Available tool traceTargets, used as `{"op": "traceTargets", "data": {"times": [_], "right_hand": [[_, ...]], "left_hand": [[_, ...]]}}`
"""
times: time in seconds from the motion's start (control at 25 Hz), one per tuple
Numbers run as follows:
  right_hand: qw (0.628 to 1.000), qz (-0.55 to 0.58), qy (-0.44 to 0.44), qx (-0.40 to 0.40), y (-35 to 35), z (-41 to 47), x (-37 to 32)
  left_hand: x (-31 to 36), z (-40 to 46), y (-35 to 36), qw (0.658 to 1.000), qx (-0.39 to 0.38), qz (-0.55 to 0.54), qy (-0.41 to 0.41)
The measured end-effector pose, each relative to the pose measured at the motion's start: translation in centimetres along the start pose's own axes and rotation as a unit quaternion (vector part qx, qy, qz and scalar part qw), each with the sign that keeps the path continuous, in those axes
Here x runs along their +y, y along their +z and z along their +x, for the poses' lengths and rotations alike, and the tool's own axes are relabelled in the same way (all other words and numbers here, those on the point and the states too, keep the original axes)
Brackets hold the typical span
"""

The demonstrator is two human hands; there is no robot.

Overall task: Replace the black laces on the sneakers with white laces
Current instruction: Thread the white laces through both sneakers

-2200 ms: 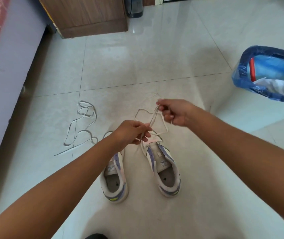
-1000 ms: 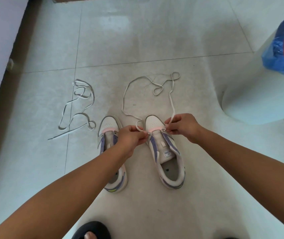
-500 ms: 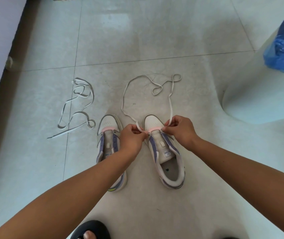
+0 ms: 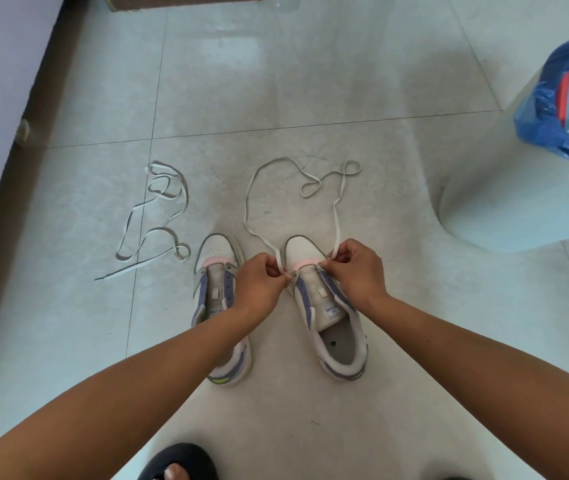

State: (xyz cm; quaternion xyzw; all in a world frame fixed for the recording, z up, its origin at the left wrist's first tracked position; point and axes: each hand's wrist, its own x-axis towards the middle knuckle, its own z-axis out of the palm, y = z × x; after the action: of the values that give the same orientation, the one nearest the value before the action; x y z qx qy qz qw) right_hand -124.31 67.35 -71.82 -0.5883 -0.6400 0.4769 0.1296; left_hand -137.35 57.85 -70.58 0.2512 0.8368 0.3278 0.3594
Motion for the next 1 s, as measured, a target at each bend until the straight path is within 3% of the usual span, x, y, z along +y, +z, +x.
{"op": "traceTargets", "data": {"times": [0.28, 0.56, 0.88, 1.0], "right_hand": [[1.0, -0.001, -0.001, 0.01, 0.3, -0.1, 0.0], [1.0, 0.006, 0.011, 0.016, 0.5, -0.1, 0.1], [0.997, 0.035, 0.032, 0.052, 1.1, -0.5, 0.5], [0.998, -0.026, -0.008, 0.049, 1.4, -1.0, 0.5]], "left_hand": [[0.4, -0.2, 0.4, 0.986, 0.027, -0.137, -0.095], [0.6, -0.3, 0.6, 0.984, 0.021, -0.144, -0.104], [0.7, -0.8, 1.8, 0.993, 0.058, -0.075, -0.075], [1.0, -1.1, 2.4, 0.993, 0.067, -0.056, -0.075]]}}
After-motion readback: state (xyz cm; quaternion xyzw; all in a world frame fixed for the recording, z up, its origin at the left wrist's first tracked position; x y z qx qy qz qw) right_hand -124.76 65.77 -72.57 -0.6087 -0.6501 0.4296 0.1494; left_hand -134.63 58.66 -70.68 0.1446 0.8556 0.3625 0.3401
